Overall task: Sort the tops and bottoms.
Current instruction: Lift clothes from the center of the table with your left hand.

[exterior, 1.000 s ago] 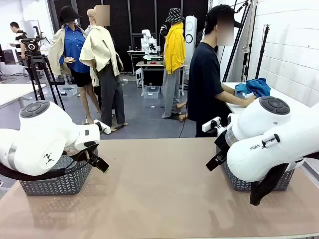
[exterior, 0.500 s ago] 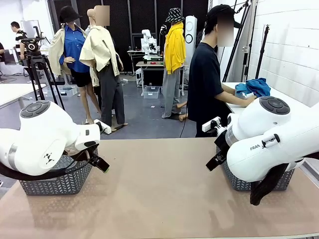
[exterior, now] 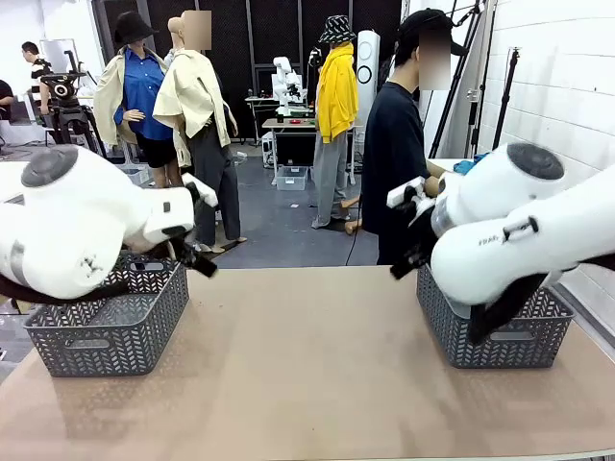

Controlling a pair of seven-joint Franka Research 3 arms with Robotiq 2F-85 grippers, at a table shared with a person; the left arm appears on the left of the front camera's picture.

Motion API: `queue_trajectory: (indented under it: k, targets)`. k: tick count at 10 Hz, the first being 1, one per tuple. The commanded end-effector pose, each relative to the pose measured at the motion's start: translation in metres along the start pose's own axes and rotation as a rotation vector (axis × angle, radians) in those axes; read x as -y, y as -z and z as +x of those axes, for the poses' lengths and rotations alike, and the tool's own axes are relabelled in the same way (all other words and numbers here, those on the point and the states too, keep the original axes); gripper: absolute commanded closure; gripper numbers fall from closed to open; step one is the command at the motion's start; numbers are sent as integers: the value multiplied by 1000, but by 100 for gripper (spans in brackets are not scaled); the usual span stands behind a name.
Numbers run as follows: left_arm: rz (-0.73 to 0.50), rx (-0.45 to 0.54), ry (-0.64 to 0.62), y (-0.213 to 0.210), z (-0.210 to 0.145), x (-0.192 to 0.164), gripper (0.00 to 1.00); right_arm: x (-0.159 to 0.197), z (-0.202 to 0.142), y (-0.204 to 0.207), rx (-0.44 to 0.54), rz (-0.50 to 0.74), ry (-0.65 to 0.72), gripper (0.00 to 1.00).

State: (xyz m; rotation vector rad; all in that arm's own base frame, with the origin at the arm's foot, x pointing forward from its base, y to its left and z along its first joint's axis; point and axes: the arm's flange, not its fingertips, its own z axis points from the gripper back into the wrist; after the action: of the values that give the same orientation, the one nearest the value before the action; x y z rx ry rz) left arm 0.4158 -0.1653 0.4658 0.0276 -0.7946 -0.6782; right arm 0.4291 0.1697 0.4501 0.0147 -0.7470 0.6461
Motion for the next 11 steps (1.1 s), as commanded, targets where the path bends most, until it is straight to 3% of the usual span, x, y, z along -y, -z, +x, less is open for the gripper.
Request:
queue_trajectory:
  k: [1, 2, 4, 6, 7, 9, 11]
  targets:
    - [115, 48, 51, -36, 6, -46, 0, 60, 13, -33, 65, -115, 33, 0]
    - [183, 44, 54, -53, 4, -82, 0, 102, 14, -53, 74, -198, 81, 0]
    - [365, -86, -78, -78, -27, -158, 0, 185, -11, -88, 45, -330, 202, 0]
    - [459, -240, -239, -88, -89, -227, 0, 261, -62, -103, -60, -512, 327, 0]
    - [510, -334, -356, -96, -135, -259, 0, 293, -102, -103, -125, -538, 408, 0]
    - [531, -374, -603, -123, -218, -293, 0, 310, -170, -106, -154, -548, 553, 0]
    - [513, -373, -763, -139, -285, -309, 0, 306, -217, -104, -199, -559, 657, 0]
